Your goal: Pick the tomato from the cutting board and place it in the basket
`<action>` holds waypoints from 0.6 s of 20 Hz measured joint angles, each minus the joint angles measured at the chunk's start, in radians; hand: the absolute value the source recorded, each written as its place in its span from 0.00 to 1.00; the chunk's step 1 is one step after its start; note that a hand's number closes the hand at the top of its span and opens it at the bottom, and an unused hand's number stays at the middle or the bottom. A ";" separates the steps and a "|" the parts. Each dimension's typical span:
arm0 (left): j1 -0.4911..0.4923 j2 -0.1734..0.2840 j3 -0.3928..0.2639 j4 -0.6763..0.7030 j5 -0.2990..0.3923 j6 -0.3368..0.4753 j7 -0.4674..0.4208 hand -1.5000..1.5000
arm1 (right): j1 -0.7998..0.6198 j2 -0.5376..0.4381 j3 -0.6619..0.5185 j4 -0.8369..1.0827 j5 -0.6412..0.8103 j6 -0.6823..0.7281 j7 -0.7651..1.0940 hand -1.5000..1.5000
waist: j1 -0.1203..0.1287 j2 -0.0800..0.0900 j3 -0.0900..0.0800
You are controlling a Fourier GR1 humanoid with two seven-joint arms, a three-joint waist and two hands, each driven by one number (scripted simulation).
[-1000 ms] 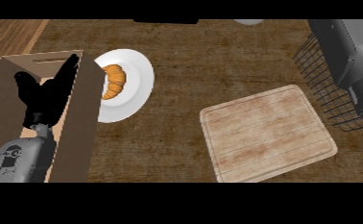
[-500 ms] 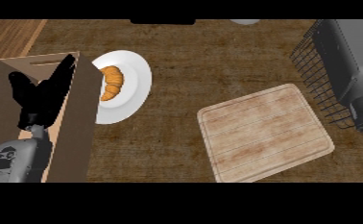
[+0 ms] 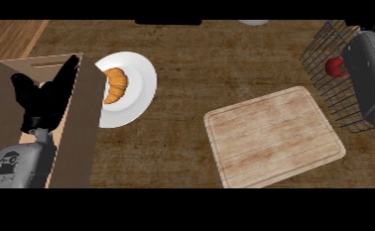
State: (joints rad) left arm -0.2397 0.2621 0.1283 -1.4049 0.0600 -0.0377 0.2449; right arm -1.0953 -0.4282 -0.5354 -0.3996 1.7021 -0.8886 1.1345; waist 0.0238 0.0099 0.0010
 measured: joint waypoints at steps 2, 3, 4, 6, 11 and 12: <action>0.009 -0.003 0.001 0.011 -0.004 -0.002 -0.019 0.50 | 0.002 0.009 -0.008 -0.002 -0.008 -0.021 -0.011 0.00 | 0.001 0.000 0.000; 0.012 0.001 0.007 0.020 0.000 -0.008 -0.026 0.50 | 0.005 0.007 -0.014 -0.005 -0.019 -0.039 -0.025 0.00 | 0.000 0.000 0.000; 0.007 0.002 0.011 0.032 -0.001 -0.010 -0.036 0.50 | 0.005 0.012 -0.013 -0.009 -0.019 -0.050 -0.031 0.00 | -0.001 0.000 0.000; 0.010 0.001 0.012 0.032 0.000 -0.010 -0.039 0.50 | 0.007 -0.003 -0.027 -0.021 -0.036 -0.082 -0.053 0.00 | 0.000 -0.001 0.000; 0.018 0.016 0.024 0.035 0.004 -0.021 -0.035 0.50 | 0.044 -0.001 -0.071 -0.131 -0.029 -0.157 -0.046 0.00 | -0.017 -0.009 -0.001; 0.017 0.017 0.027 0.039 0.003 -0.018 -0.037 0.50 | 0.051 0.007 -0.082 -0.162 -0.031 -0.173 -0.042 0.00 | -0.023 -0.011 -0.001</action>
State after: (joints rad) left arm -0.2230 0.2788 0.1551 -1.3663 0.0628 -0.0555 0.2081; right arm -1.0441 -0.4217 -0.6174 -0.5611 1.6714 -1.0620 1.0929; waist 0.0011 -0.0007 -0.0002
